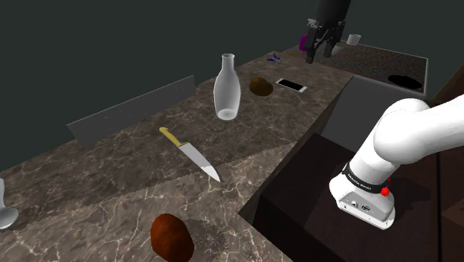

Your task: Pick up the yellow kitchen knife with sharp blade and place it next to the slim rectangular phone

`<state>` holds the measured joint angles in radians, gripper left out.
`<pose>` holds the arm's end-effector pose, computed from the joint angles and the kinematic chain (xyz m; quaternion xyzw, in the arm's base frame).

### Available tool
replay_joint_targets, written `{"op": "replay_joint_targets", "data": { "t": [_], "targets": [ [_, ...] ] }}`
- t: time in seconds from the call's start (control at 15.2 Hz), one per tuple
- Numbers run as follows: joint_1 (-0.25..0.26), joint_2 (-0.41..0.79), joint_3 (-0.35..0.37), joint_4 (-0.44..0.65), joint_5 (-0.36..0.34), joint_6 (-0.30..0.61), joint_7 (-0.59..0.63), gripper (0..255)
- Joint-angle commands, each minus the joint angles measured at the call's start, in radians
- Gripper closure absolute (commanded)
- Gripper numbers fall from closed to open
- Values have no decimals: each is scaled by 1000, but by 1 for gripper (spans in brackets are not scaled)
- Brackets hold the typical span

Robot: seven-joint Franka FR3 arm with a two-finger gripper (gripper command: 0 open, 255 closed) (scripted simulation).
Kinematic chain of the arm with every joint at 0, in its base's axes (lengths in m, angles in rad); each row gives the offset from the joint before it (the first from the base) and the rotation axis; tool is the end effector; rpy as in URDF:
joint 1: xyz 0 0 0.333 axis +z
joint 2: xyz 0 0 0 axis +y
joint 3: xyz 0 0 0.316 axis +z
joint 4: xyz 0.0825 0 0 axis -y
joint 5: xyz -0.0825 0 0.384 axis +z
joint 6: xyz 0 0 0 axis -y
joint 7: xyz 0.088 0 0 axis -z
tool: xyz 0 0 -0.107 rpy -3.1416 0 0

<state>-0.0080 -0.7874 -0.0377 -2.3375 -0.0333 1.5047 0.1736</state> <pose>0.2991 -0.0211 0.5938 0.9943 -0.1043 -0.0226 0.0049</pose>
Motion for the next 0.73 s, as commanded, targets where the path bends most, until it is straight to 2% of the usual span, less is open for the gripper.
{"op": "replay_joint_targets", "data": {
  "t": [0.0,0.66],
  "targets": [
    [0,0,0,0,0,0,0,0],
    [79,275,139,72,74,171,98,0]
  ]
}}
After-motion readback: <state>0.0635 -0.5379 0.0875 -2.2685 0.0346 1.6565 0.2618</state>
